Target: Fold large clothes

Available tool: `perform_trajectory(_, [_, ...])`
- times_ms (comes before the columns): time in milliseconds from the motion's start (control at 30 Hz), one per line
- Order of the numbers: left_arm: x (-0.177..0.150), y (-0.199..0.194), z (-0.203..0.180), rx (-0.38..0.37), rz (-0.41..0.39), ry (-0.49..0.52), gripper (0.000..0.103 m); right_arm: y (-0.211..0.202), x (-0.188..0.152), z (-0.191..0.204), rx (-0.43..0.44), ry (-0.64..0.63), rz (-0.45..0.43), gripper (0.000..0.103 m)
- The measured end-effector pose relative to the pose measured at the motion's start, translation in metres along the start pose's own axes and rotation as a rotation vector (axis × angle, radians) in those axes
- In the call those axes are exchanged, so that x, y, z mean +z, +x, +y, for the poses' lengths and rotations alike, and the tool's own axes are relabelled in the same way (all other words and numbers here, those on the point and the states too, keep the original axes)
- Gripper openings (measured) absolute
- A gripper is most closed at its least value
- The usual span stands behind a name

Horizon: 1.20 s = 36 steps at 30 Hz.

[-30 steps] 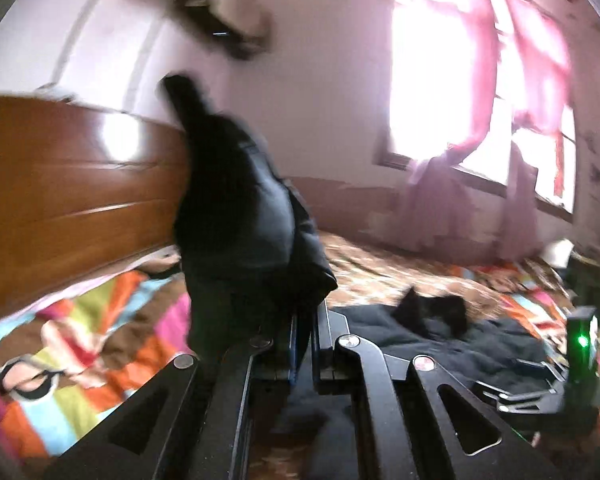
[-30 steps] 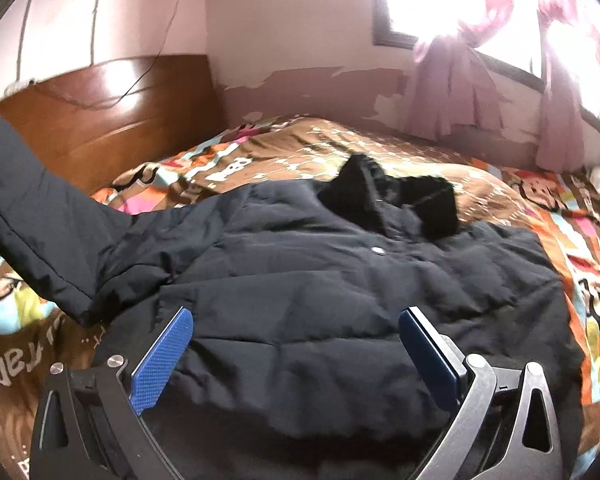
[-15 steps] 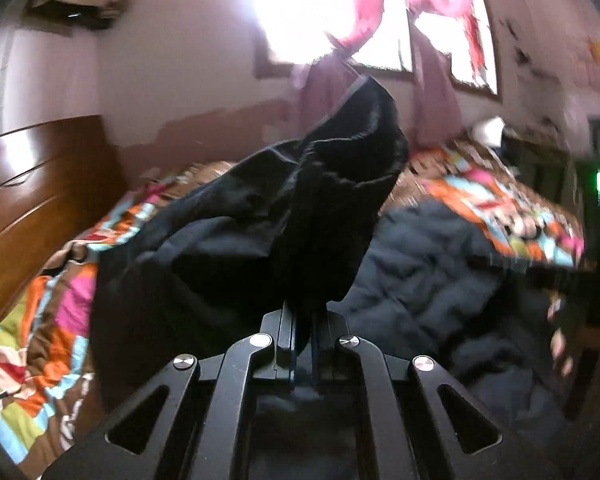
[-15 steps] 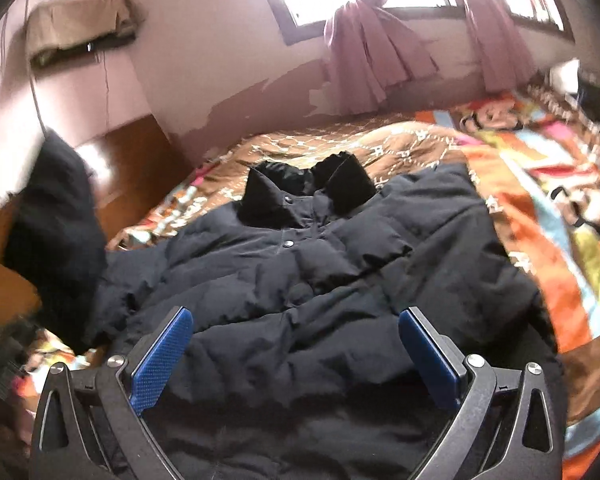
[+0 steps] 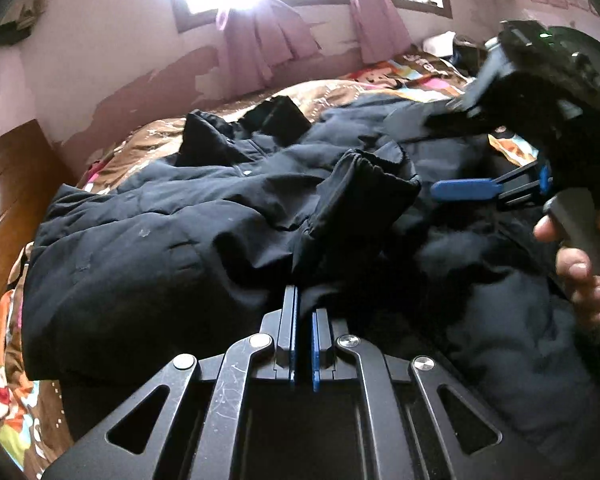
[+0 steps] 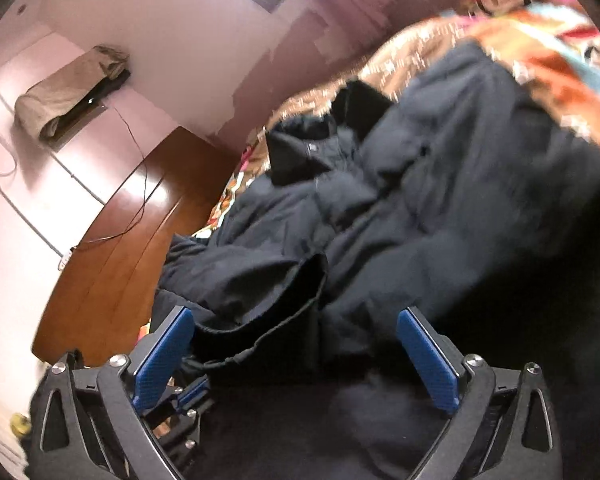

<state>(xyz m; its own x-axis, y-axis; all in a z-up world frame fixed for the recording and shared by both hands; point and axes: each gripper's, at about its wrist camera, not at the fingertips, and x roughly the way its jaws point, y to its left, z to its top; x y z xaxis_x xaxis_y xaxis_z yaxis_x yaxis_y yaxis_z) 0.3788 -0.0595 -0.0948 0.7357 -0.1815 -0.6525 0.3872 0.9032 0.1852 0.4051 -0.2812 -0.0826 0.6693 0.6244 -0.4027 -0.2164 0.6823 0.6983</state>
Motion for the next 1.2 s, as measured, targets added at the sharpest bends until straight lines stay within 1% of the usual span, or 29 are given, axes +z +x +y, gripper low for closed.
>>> perform_trajectory(33, [-0.001, 0.002, -0.001, -0.005, 0.005, 0.003, 0.003, 0.003, -0.001, -0.001, 0.000, 0.007, 0.006, 0.086])
perform_trajectory(100, [-0.002, 0.005, -0.004, -0.026, 0.013, 0.014, 0.003, 0.006, -0.002, -0.001, -0.006, 0.014, 0.015, 0.068])
perform_trajectory(133, [-0.004, 0.003, -0.004, -0.030, 0.009, 0.019, 0.003, 0.007, -0.002, 0.000, 0.006, 0.019, 0.020, 0.061])
perform_trajectory(167, [-0.006, 0.004, -0.005, -0.031, 0.010, 0.027, 0.006, 0.007, -0.001, 0.001, 0.012, 0.020, 0.023, 0.043])
perform_trajectory(200, [-0.007, 0.004, -0.006, -0.031, 0.013, 0.036, 0.007, 0.008, -0.001, 0.003, -0.001, 0.014, 0.026, 0.029])
perform_trajectory(233, [-0.008, 0.003, -0.006, -0.028, 0.015, 0.043, 0.008, 0.007, -0.001, 0.006, -0.020, 0.001, 0.023, 0.025])
perform_trajectory(267, [-0.010, 0.003, -0.006, -0.028, 0.017, 0.053, 0.010, 0.005, -0.001, 0.010, -0.028, -0.018, 0.021, 0.013])
perform_trajectory(300, [-0.011, 0.001, -0.007, -0.037, 0.017, 0.058, 0.014, 0.004, -0.001, 0.013, -0.035, -0.037, 0.017, 0.007])
perform_trajectory(333, [-0.012, -0.001, -0.007, -0.050, 0.015, 0.059, 0.018, 0.001, -0.001, 0.016, -0.045, -0.058, 0.007, 0.007])
perform_trajectory(367, [-0.012, -0.004, -0.006, -0.069, 0.009, 0.055, 0.030, -0.004, -0.001, 0.021, -0.059, -0.087, -0.008, 0.006])
perform_trajectory(400, [-0.013, -0.009, -0.005, -0.090, -0.005, 0.046, 0.045, -0.009, 0.001, 0.026, -0.068, -0.110, -0.026, 0.005])
perform_trajectory(467, [-0.015, -0.023, -0.004, -0.117, -0.047, 0.030, 0.053, -0.023, 0.004, 0.036, -0.078, -0.146, -0.070, 0.005])
perform_trajectory(533, [-0.015, -0.034, -0.003, -0.118, -0.070, 0.026, 0.053, -0.033, 0.008, 0.041, -0.096, -0.172, -0.107, 0.005])
perform_trajectory(700, [-0.013, -0.053, 0.008, -0.101, -0.107, -0.007, 0.053, -0.069, 0.021, 0.054, -0.199, -0.235, -0.248, 0.005])
perform_trajectory(833, [-0.012, -0.061, 0.024, -0.084, -0.118, -0.055, 0.053, -0.089, 0.026, 0.049, -0.344, -0.237, -0.351, 0.005])
perform_trajectory(867, [-0.012, -0.062, 0.028, -0.079, -0.116, -0.066, 0.053, -0.092, 0.027, 0.044, -0.395, -0.233, -0.372, 0.005])
perform_trajectory(933, [-0.015, -0.063, 0.037, -0.065, -0.101, -0.103, 0.053, -0.091, 0.029, 0.033, -0.451, -0.213, -0.364, 0.005])
perform_trajectory(967, [-0.018, -0.063, 0.042, -0.064, -0.092, -0.127, 0.053, -0.086, 0.029, 0.024, -0.469, -0.197, -0.339, 0.006])
perform_trajectory(1000, [-0.021, -0.063, 0.048, -0.066, -0.084, -0.148, 0.054, -0.081, 0.028, 0.017, -0.491, -0.189, -0.309, 0.009])
perform_trajectory(1067, [-0.027, -0.061, 0.063, -0.068, -0.058, -0.217, 0.054, -0.073, 0.023, 0.006, -0.544, -0.178, -0.267, 0.012])
perform_trajectory(1133, [-0.030, -0.062, 0.077, -0.065, -0.040, -0.277, 0.054, -0.072, 0.018, 0.000, -0.578, -0.164, -0.261, 0.032])
perform_trajectory(1167, [-0.031, -0.062, 0.086, -0.057, -0.033, -0.309, 0.054, -0.076, 0.015, -0.001, -0.598, -0.160, -0.281, 0.057])
perform_trajectory(1200, [-0.030, -0.062, 0.093, -0.048, -0.031, -0.337, 0.054, -0.080, 0.013, -0.001, -0.616, -0.163, -0.305, 0.078])
